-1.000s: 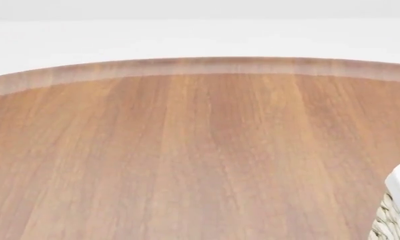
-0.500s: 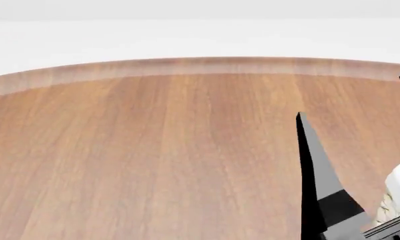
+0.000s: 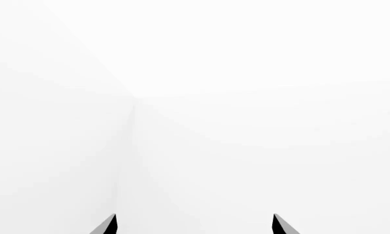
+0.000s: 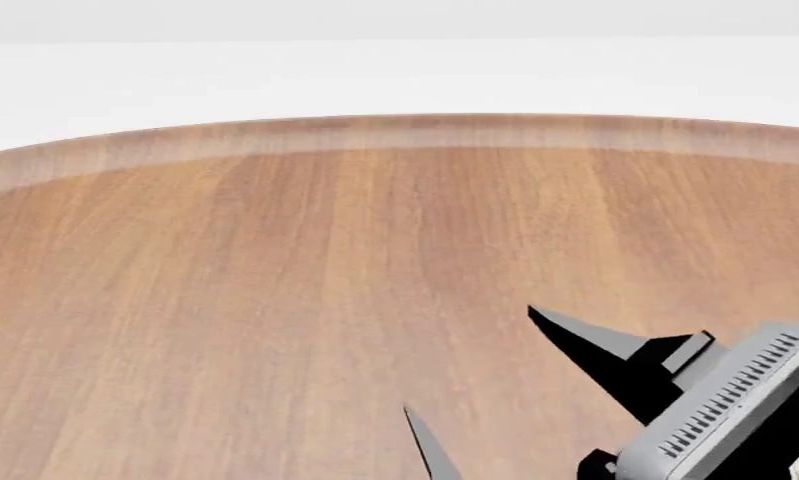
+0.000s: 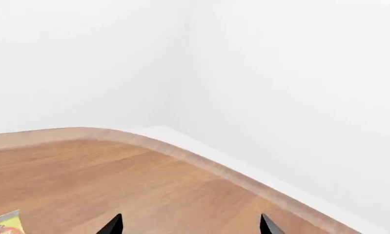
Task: Pick the milk and place it in the basket.
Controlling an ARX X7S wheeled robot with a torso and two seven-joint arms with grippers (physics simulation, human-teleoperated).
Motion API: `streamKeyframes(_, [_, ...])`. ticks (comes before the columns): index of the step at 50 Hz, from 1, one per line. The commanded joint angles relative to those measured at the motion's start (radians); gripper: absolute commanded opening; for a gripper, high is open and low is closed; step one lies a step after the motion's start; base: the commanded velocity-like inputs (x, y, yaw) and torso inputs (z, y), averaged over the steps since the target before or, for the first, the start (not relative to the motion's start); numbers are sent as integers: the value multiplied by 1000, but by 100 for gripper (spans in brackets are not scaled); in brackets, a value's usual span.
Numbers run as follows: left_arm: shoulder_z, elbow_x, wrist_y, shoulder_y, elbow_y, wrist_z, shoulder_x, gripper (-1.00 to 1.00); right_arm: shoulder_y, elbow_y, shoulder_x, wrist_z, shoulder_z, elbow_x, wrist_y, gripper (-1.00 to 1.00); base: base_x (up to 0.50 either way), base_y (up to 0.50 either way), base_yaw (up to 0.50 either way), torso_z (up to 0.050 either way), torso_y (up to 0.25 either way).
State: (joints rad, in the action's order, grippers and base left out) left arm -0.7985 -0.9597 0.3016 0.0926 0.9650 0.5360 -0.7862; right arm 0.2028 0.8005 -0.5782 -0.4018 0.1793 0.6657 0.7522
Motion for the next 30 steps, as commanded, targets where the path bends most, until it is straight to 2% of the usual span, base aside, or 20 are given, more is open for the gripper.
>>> streamKeyframes(1, [-10, 28, 2, 11, 13, -25, 21, 100, -70, -54, 23, -118, -143, -142, -112, 100, 0, 0, 0, 0, 0])
streamKeyframes(30, [14, 42, -14, 14, 3, -20, 13, 100, -185, -86, -18, -294, -367, -226, -251, 100, 0, 0, 0, 0, 0])
